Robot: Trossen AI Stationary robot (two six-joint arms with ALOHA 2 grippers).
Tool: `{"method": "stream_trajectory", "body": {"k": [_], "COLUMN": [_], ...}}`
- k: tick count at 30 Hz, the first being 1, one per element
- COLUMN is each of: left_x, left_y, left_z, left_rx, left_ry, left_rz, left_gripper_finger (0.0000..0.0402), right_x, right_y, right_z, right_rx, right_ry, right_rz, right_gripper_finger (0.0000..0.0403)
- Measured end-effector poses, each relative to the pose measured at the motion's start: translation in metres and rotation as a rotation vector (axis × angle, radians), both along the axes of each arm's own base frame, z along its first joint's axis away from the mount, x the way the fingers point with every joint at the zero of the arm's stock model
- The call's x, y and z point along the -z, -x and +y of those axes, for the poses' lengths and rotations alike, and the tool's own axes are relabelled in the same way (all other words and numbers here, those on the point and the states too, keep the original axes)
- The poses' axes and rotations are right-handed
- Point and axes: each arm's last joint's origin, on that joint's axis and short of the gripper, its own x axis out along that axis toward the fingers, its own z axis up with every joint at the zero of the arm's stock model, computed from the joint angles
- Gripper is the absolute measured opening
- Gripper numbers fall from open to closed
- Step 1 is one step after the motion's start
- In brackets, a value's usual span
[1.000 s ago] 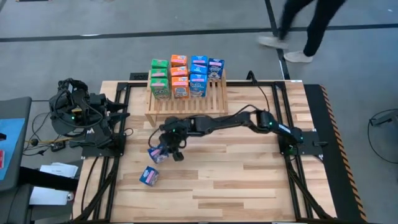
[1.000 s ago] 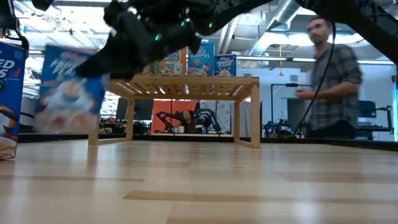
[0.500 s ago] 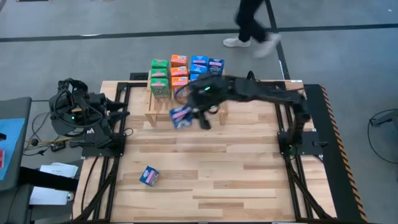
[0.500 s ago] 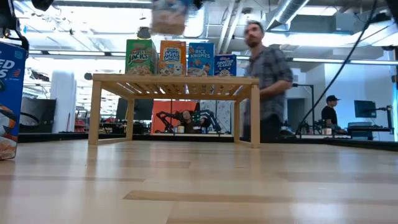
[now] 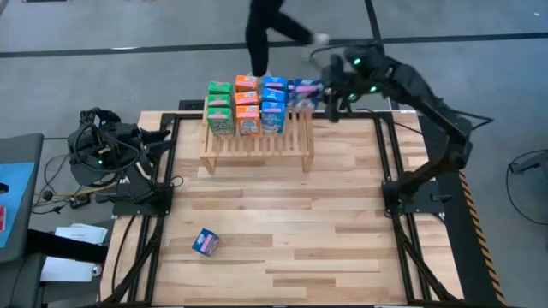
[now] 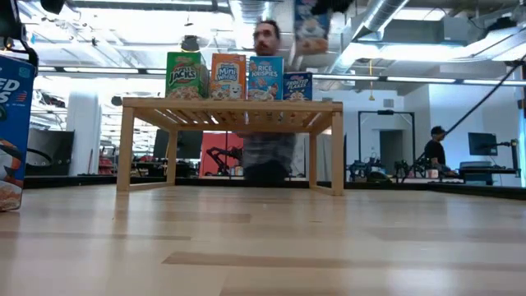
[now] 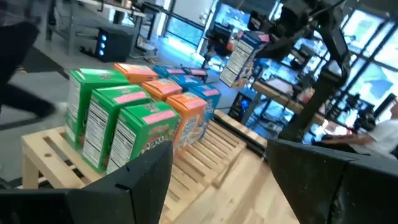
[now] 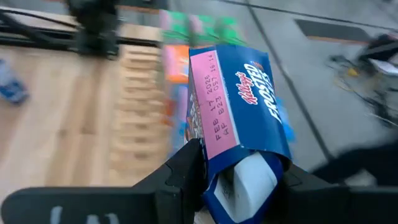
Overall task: Stack cereal on shelf
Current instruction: Put the top blue cereal box on the shelf aligned with the other blue cereal box
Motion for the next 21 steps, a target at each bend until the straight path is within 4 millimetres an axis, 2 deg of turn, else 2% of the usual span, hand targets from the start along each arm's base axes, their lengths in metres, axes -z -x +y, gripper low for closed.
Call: {"method": "stream_trajectory", "body": {"k": [4,9,13,21], "left_x": [0.0,0.0,0.0,0.0], "left_y": [0.0,0.0,0.0,0.0], "left_z": [0.0,0.0,0.002,0.004], "left_rx": [-0.009,-0.014,-0.051,-0.126], "left_ry": [0.033,0.073,0.129,0.097], "left_rz": [-0.023,-0.047,-0.083,-0.069], "left_gripper_finger": [0.025,0.025,0.025,0.025], "right_x": [0.005,0.024,0.037,0.069], "right_y": [0.027,0.038,0.036,0.01], "right_z": [-0.02,-0.043,-0.053,-0.058], "right_rx": [0.028,0.034,0.032,-0.064], "right_ry": [0.004,-0.009,-0.023,-0.122], "right_rz": [-0.021,-0.061,-0.055,-0.044], "right_gripper_finger": [0.0134,0.0134,0.0134,0.0134]}}
